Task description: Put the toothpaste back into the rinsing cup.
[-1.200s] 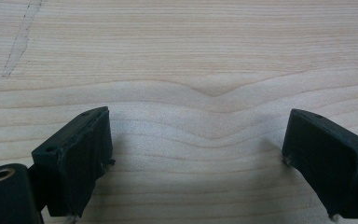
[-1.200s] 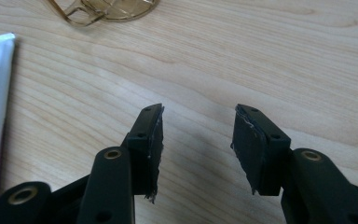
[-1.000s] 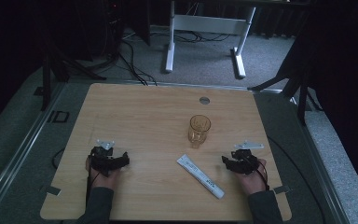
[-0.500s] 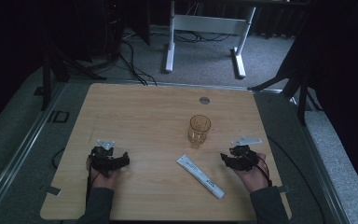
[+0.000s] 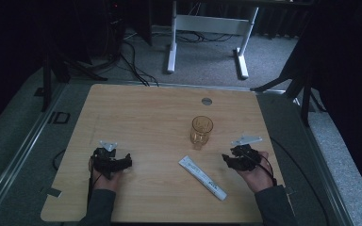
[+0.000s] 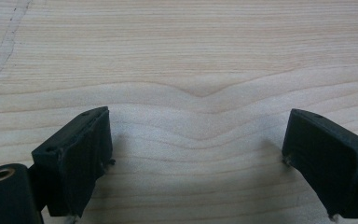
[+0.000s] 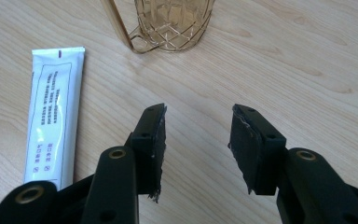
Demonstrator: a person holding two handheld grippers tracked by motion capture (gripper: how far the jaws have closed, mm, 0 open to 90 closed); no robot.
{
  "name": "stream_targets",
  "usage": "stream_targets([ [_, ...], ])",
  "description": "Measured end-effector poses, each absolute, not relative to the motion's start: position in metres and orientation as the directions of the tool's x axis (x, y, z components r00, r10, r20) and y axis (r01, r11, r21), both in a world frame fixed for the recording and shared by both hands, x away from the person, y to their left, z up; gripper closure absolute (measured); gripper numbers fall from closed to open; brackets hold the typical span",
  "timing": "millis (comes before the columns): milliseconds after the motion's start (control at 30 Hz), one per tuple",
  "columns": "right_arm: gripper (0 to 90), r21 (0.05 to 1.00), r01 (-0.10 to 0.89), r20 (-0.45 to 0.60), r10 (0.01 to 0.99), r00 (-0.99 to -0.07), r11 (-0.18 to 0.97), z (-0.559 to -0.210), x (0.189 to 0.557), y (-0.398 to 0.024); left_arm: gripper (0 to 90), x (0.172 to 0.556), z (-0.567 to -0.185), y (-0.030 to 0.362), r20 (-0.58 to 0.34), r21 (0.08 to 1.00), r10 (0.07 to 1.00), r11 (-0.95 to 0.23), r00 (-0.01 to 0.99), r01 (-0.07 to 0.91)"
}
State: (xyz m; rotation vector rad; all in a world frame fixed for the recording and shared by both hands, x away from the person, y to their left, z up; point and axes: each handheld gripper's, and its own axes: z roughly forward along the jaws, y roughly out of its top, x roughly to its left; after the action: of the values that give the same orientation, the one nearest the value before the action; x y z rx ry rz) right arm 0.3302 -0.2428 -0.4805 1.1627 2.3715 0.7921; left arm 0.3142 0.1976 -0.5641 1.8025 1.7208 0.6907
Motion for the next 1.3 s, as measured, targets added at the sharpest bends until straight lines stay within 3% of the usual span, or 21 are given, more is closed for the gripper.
stream_targets([
  [1300,56.7,0.552,0.584,-0.087,0.738,-0.669,0.595,-0.458,0.33,-0.223,8.6,0.314,-0.564,0.196,-0.006,0.696,0.997,-0.05,0.076,0.716],
])
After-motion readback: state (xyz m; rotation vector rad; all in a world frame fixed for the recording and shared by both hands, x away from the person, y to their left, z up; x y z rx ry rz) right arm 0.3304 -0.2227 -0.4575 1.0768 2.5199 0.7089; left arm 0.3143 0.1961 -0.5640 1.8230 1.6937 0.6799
